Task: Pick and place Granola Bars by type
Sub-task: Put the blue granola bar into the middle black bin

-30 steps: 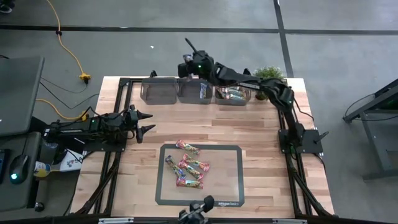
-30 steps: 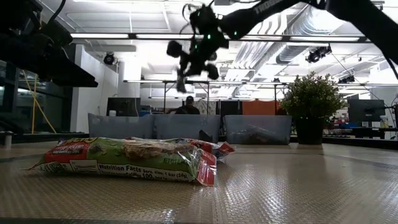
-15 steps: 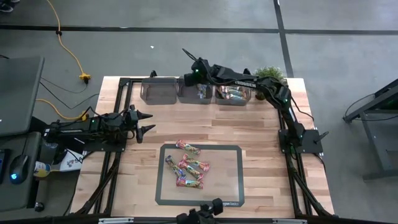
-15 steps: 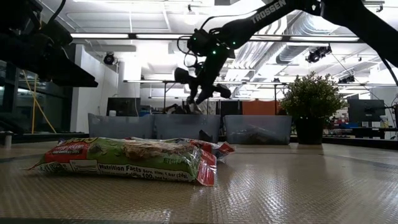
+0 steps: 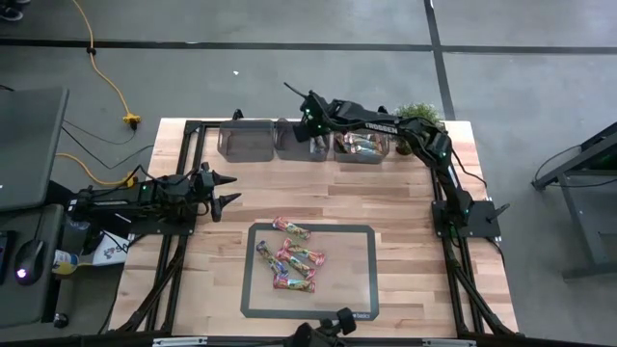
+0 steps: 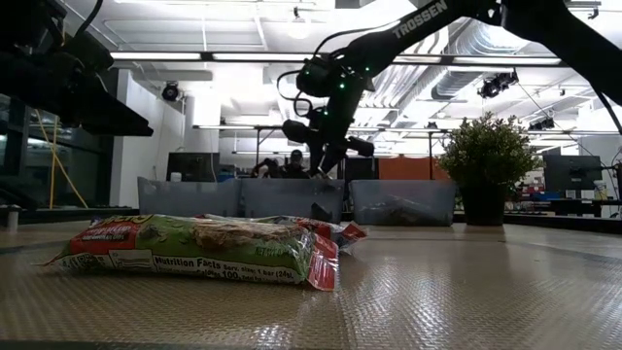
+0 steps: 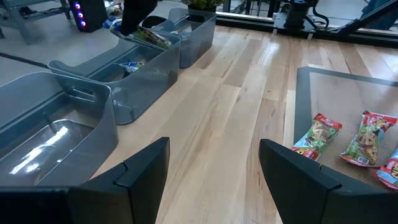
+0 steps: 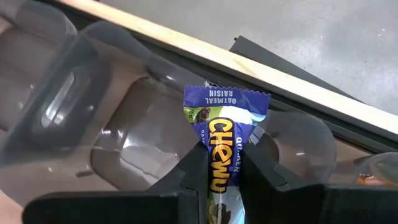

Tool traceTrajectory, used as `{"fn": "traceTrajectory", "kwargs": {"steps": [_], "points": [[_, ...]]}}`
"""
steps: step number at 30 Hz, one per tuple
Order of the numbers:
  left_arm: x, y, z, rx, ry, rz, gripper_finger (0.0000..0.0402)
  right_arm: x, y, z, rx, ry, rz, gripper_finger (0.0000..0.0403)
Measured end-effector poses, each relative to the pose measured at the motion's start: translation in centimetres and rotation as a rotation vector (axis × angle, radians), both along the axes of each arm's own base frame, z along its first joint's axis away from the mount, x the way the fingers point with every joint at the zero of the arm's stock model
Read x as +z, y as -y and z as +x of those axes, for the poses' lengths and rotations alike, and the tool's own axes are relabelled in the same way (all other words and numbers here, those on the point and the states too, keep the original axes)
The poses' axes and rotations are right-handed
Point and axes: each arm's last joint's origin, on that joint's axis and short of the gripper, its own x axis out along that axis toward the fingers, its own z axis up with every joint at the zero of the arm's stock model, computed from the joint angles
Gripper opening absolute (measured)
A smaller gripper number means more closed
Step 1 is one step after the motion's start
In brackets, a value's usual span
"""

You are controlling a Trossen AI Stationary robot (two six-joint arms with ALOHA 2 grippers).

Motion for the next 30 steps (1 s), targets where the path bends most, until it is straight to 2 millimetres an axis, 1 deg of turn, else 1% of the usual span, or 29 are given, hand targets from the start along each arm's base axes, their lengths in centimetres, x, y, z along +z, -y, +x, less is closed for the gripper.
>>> {"fn": "traceTrajectory", "kwargs": {"steps": [8, 18, 22, 26, 30], "points": [[0.00, 0.00, 0.00, 0.000, 0.000, 0.000, 0.0243, -0.04, -0.09, -0.01, 0.041, -0.011, 0.010, 0.0059], [0.00, 0.00, 0.00, 0.000, 0.000, 0.000, 0.0243, -0.08, -0.34, 0.14, 0.144, 0.010, 0.062, 0.0059], [0.00, 0.00, 0.00, 0.000, 0.000, 0.000, 0.0243, -0.08, -0.37, 0.16, 0.154, 0.014, 0.067, 0.0060], [0.00, 0.00, 0.00, 0.000, 0.000, 0.000, 0.0243, -0.07, -0.41, 0.20, 0.180, 0.015, 0.069, 0.0075], [0.00, 0.00, 0.00, 0.000, 0.000, 0.000, 0.0243, -0.03, -0.44, 0.29, 0.199, 0.031, 0.081, 0.0102]]}}
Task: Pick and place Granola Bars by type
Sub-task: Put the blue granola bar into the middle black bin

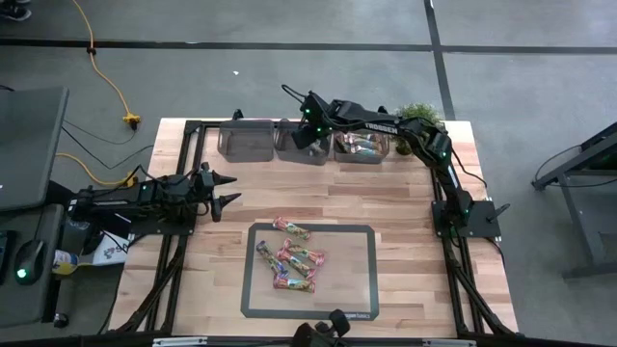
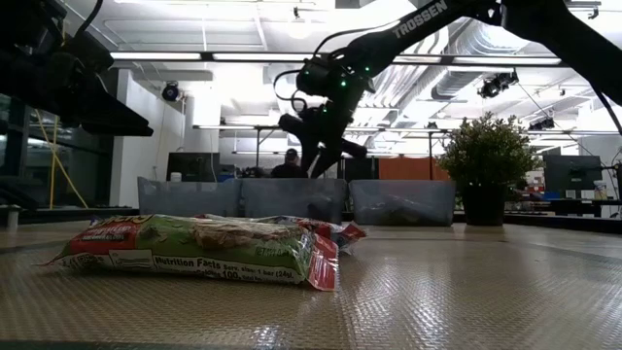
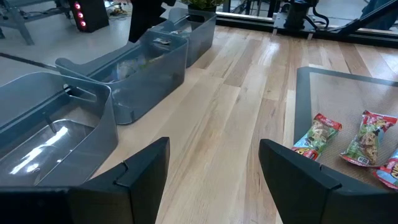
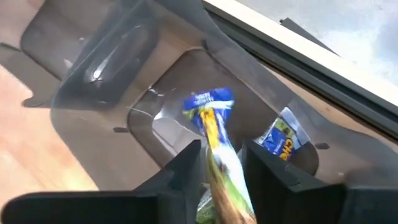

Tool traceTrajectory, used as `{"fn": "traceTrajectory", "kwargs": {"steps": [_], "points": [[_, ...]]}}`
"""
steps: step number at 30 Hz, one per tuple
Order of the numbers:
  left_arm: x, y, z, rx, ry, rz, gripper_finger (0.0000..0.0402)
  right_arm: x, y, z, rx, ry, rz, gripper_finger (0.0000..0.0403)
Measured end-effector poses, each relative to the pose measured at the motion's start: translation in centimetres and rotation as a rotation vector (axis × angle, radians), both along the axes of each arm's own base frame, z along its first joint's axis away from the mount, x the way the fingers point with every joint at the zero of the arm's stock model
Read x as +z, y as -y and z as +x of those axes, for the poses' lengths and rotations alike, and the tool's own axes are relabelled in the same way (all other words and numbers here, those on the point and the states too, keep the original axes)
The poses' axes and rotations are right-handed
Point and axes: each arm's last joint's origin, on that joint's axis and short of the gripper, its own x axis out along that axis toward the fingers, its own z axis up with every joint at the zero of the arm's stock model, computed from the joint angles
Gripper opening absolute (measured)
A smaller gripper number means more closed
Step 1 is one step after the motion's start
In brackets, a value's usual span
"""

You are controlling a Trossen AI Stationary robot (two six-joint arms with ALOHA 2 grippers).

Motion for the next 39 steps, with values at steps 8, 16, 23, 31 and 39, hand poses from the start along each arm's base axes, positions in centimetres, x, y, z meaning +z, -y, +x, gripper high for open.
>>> {"fn": "traceTrajectory", "kwargs": {"steps": [8, 16, 23, 31, 39], "points": [[0.0, 0.0, 0.0, 0.000, 0.000, 0.000, 0.0243, 0.5, 0.1, 0.7, 0.073, 0.092, -0.012, 0.0140], [0.0, 0.0, 0.0, 0.000, 0.000, 0.000, 0.0243, 2.0, 0.0, 1.9, 0.187, 0.295, -0.005, 0.0143], [0.0, 0.0, 0.0, 0.000, 0.000, 0.000, 0.0243, 6.6, -2.0, 1.9, 0.310, 0.424, -0.127, 0.0143], [0.0, 0.0, 0.0, -0.001, 0.000, 0.000, 0.0243, 13.0, -5.6, 1.0, 0.378, 0.563, -0.304, 0.0143], [0.0, 0.0, 0.0, 0.000, 0.000, 0.000, 0.0243, 17.9, -10.2, -0.3, 0.448, 0.675, -0.401, 0.0144]]}}
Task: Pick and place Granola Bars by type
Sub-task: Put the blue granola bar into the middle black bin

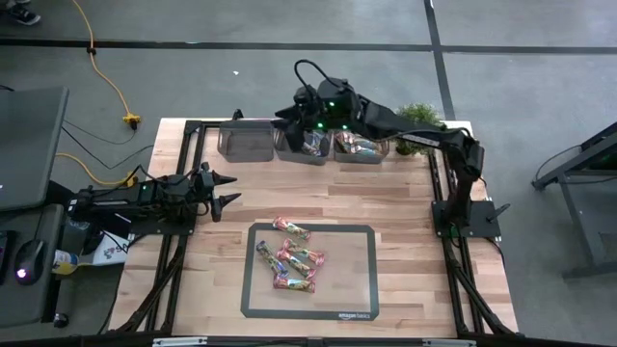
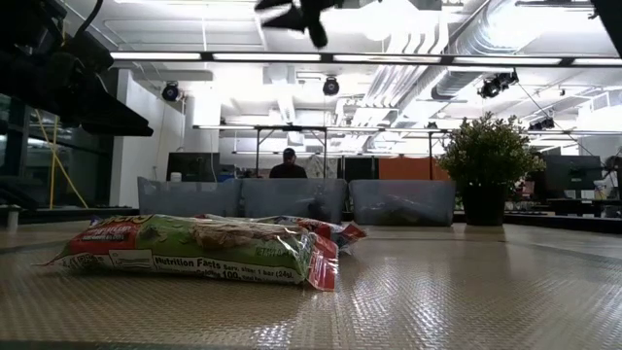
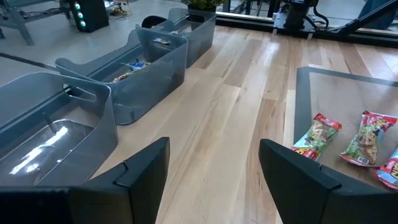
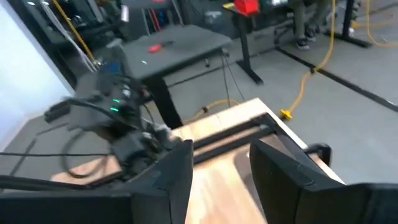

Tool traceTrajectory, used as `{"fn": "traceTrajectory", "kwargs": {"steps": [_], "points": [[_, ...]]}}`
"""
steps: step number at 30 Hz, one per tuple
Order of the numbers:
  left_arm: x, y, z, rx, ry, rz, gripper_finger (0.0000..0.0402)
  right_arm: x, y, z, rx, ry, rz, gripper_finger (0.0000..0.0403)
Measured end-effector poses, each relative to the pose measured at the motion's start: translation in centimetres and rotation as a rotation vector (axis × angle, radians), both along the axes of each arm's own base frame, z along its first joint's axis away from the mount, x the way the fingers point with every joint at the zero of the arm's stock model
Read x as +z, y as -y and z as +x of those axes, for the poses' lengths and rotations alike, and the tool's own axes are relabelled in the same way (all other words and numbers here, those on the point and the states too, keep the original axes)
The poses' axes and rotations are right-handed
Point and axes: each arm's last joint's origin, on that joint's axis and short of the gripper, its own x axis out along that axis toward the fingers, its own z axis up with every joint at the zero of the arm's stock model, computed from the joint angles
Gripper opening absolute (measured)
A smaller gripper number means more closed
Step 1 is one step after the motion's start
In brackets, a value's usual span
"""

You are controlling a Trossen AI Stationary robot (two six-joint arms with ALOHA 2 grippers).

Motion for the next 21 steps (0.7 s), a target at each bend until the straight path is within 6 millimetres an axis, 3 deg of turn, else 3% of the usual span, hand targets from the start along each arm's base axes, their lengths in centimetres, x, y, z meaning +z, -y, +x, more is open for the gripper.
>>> {"fn": "traceTrajectory", "kwargs": {"steps": [9, 21], "points": [[0.0, 0.0, 0.0, 0.000, 0.000, 0.000, 0.0243, 4.5, -5.2, -3.0, 0.088, 0.057, -0.069, 0.0144], [0.0, 0.0, 0.0, 0.000, 0.000, 0.000, 0.0243, 8.2, -10.0, -9.8, 0.149, -0.048, -0.118, 0.0136]]}}
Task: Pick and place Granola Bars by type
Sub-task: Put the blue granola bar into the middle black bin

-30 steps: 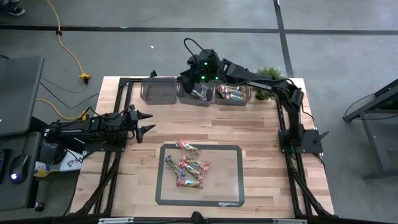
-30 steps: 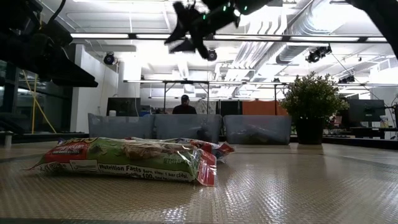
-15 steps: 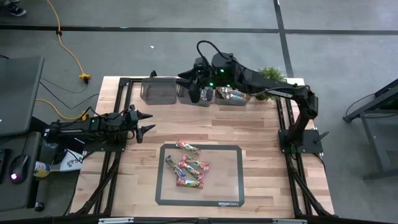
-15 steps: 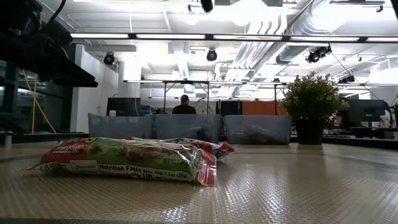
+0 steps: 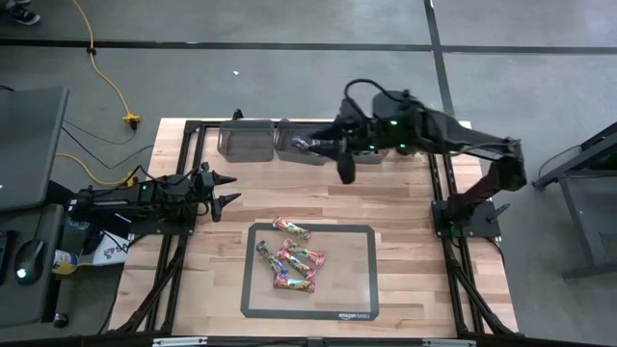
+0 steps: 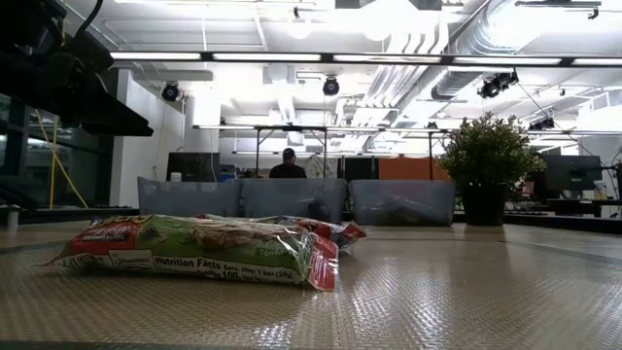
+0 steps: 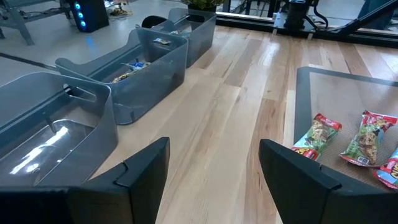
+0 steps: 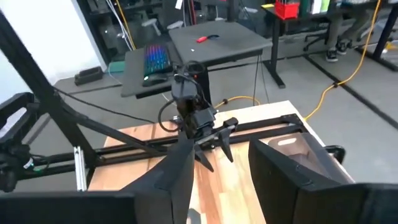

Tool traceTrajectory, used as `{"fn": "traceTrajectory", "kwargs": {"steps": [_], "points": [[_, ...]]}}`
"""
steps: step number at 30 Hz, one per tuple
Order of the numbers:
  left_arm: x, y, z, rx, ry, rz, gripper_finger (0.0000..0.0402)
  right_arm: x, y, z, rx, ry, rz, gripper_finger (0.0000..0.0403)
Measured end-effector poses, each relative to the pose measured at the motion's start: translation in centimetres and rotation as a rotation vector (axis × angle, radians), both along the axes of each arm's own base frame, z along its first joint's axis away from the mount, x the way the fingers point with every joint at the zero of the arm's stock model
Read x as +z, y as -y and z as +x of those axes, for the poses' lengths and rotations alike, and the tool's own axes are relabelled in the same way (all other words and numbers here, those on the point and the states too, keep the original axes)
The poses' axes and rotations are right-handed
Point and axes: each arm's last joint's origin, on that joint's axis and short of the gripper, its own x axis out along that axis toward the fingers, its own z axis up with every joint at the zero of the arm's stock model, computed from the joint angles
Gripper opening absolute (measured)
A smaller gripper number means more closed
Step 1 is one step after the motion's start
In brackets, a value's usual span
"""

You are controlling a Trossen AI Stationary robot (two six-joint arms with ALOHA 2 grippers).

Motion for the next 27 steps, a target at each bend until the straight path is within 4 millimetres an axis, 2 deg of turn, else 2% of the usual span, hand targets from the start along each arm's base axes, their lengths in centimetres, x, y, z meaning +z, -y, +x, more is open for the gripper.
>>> {"fn": "traceTrajectory", "kwargs": {"steps": [9, 19, 27], "points": [[0.0, 0.0, 0.0, 0.000, 0.000, 0.000, 0.0243, 2.7, -2.0, -4.8, 0.021, 0.058, -0.021, 0.0110], [0.0, 0.0, 0.0, 0.000, 0.000, 0.000, 0.0243, 3.8, -4.0, -9.3, -0.001, 0.022, -0.074, 0.0095], [0.0, 0.0, 0.0, 0.000, 0.000, 0.000, 0.0243, 4.2, -5.5, -12.5, 0.021, 0.002, -0.108, 0.0067]]}}
